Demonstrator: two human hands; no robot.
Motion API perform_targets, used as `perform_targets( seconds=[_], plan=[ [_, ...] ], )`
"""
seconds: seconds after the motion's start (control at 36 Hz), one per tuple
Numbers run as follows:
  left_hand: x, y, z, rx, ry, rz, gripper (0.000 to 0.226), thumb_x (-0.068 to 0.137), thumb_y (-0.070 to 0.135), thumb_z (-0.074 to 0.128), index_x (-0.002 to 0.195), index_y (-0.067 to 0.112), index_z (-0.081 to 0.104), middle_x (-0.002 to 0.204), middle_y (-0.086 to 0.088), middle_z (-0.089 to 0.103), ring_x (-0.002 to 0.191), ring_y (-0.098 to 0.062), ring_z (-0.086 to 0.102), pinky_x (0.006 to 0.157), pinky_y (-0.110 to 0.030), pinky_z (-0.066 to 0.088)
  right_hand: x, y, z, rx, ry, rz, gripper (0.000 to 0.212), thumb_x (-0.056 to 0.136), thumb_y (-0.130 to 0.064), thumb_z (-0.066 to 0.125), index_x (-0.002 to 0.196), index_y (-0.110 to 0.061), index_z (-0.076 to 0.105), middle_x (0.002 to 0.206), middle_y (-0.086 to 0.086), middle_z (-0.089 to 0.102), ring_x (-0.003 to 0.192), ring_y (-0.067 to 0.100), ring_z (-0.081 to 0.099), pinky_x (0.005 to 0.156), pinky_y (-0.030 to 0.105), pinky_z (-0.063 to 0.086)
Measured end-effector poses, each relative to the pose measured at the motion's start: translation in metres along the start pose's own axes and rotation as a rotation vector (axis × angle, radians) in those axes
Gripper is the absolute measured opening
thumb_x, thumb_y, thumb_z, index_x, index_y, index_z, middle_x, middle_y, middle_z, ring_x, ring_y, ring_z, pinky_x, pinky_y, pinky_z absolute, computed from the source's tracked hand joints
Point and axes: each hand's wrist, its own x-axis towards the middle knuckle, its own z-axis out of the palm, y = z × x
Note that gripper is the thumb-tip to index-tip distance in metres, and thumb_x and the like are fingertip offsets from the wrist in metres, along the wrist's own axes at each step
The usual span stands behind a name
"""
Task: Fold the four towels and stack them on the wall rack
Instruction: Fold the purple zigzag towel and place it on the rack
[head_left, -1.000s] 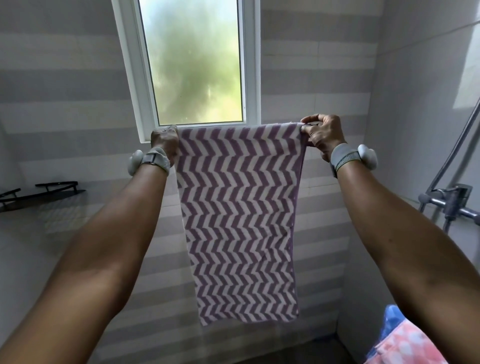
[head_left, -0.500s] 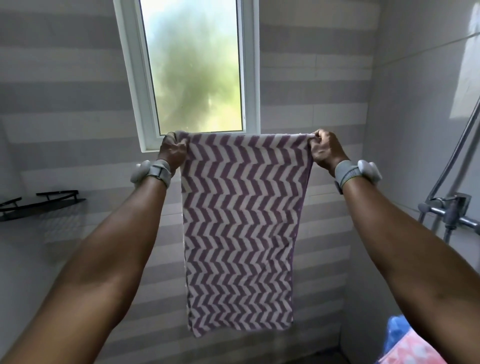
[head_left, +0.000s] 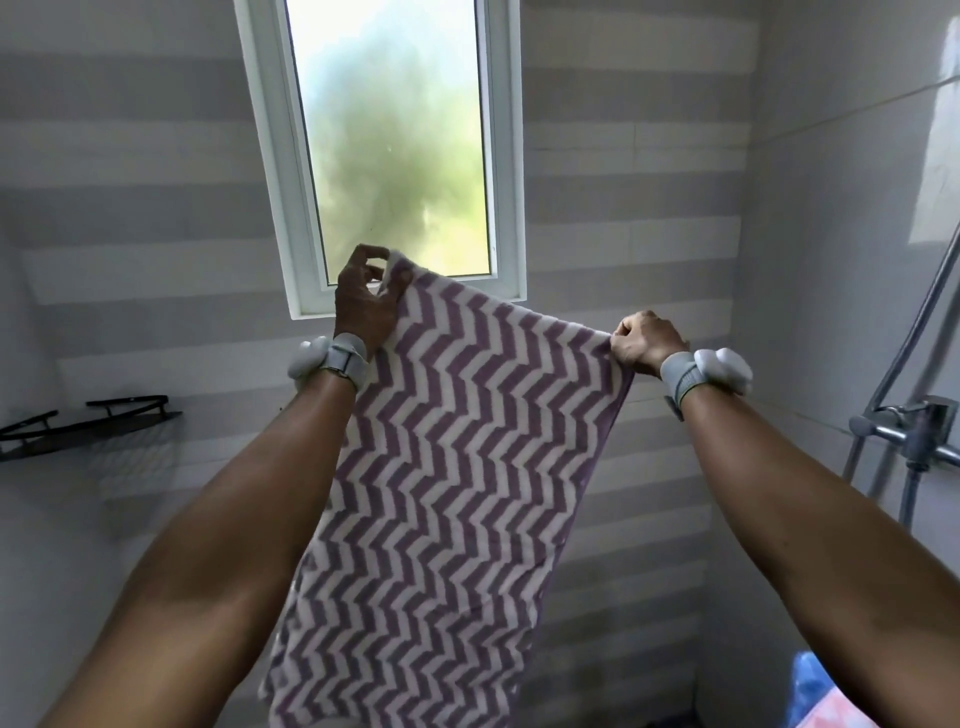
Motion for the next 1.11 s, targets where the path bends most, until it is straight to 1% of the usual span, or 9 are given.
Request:
perform_targets(
  seconds=[0.17, 0.25, 0.36, 0.47, 0.58, 0.78, 0.83, 0.94, 1.11],
  plan=[
    [0.000, 0.011, 0.000, -0.070, -0.083, -0.051, 0.064, 0.081, 0.045, 0.076, 0.135, 0.026, 0.047, 0.094, 0.001, 0.068, 0.091, -0.008, 0.064, 0.082, -0.021, 0.053, -0.004, 0.000, 0.002, -0.118, -0.012, 0.024, 0.021, 0.077, -0.019, 0.061, 0.093, -0.015, 0.074, 0.101, 0.010, 0.073, 0.098, 0.031, 0.066, 0.081, 0.028, 0.051],
    [0.001, 0.016, 0.000, -0.039, -0.088, -0.028, 0.045, 0.082, 0.044, 0.075, 0.120, 0.023, 0.064, 0.093, 0.003, 0.068, 0.090, -0.011, 0.065, 0.085, -0.029, 0.056, -0.006, -0.003, 0.003, -0.079, -0.003, 0.016, 0.022, 0.079, -0.017, 0.064, 0.100, -0.012, 0.070, 0.105, 0.012, 0.072, 0.097, 0.031, 0.066, 0.082, 0.029, 0.053],
    [-0.001, 0.023, 0.005, -0.055, -0.129, 0.011, 0.029, 0.083, 0.036, 0.076, 0.106, 0.022, 0.068, 0.088, 0.010, 0.065, 0.084, -0.004, 0.060, 0.079, -0.013, 0.050, -0.013, -0.010, 0.000, 0.183, -0.328, -0.068, 0.044, 0.074, -0.003, 0.076, 0.113, -0.013, 0.057, 0.105, 0.015, 0.070, 0.087, 0.032, 0.070, 0.081, 0.045, 0.060],
    [-0.003, 0.032, 0.010, -0.056, -0.157, 0.038, 0.027, 0.083, 0.028, 0.077, 0.106, 0.018, 0.068, 0.086, 0.013, 0.063, 0.081, -0.001, 0.057, 0.070, -0.002, 0.043, -0.028, -0.025, 0.001, 0.211, -0.530, -0.047, 0.047, 0.090, -0.032, 0.061, 0.133, -0.029, 0.041, 0.116, 0.009, 0.066, 0.106, 0.032, 0.065, 0.093, 0.047, 0.055],
    [-0.005, 0.037, 0.012, -0.048, -0.171, 0.060, 0.023, 0.083, 0.025, 0.077, 0.103, 0.020, 0.066, 0.087, 0.012, 0.063, 0.080, 0.002, 0.056, 0.072, -0.007, 0.045, -0.032, -0.028, -0.004, -0.115, -0.592, -0.106, 0.040, 0.091, -0.050, 0.062, 0.122, -0.024, 0.061, 0.117, 0.002, 0.062, 0.105, 0.024, 0.061, 0.080, 0.037, 0.058],
    [-0.013, 0.038, 0.016, -0.021, -0.263, 0.078, 0.027, 0.080, 0.030, 0.079, 0.102, 0.018, 0.068, 0.088, 0.005, 0.066, 0.082, -0.006, 0.059, 0.081, -0.024, 0.049, -0.028, -0.036, -0.009, -0.249, -0.416, -0.206, 0.006, 0.085, -0.012, 0.061, 0.084, -0.016, 0.058, 0.084, 0.005, 0.063, 0.070, 0.023, 0.062, 0.051, 0.027, 0.046],
    [-0.016, 0.041, 0.020, -0.006, -0.268, 0.092, 0.028, 0.080, 0.029, 0.080, 0.103, 0.019, 0.067, 0.086, 0.009, 0.066, 0.080, -0.004, 0.061, 0.079, -0.023, 0.050, -0.031, -0.045, -0.014, -0.195, -0.501, -0.216, 0.028, 0.086, -0.024, 0.072, 0.110, -0.020, 0.058, 0.100, 0.005, 0.066, 0.071, 0.019, 0.064, 0.045, 0.024, 0.049],
    [-0.023, 0.045, 0.029, -0.058, -0.254, 0.067, 0.037, 0.076, 0.031, 0.082, 0.105, 0.019, 0.063, 0.086, 0.001, 0.071, 0.078, -0.005, 0.065, 0.077, -0.027, 0.054, -0.036, -0.061, -0.023, -0.115, -0.659, -0.121, 0.091, 0.074, -0.060, 0.076, 0.149, -0.031, 0.034, 0.141, 0.000, 0.049, 0.113, 0.028, 0.064, 0.089, 0.044, 0.058],
    [-0.029, 0.050, 0.034, -0.107, -0.312, 0.027, 0.039, 0.073, 0.027, 0.085, 0.101, 0.016, 0.061, 0.082, -0.002, 0.068, 0.078, -0.005, 0.064, 0.073, -0.024, 0.052, -0.031, -0.066, -0.024, -0.028, -0.528, -0.331, 0.043, 0.089, -0.046, 0.069, 0.124, -0.021, 0.066, 0.121, 0.000, 0.070, 0.087, 0.015, 0.069, 0.070, 0.029, 0.057]
  ],
)
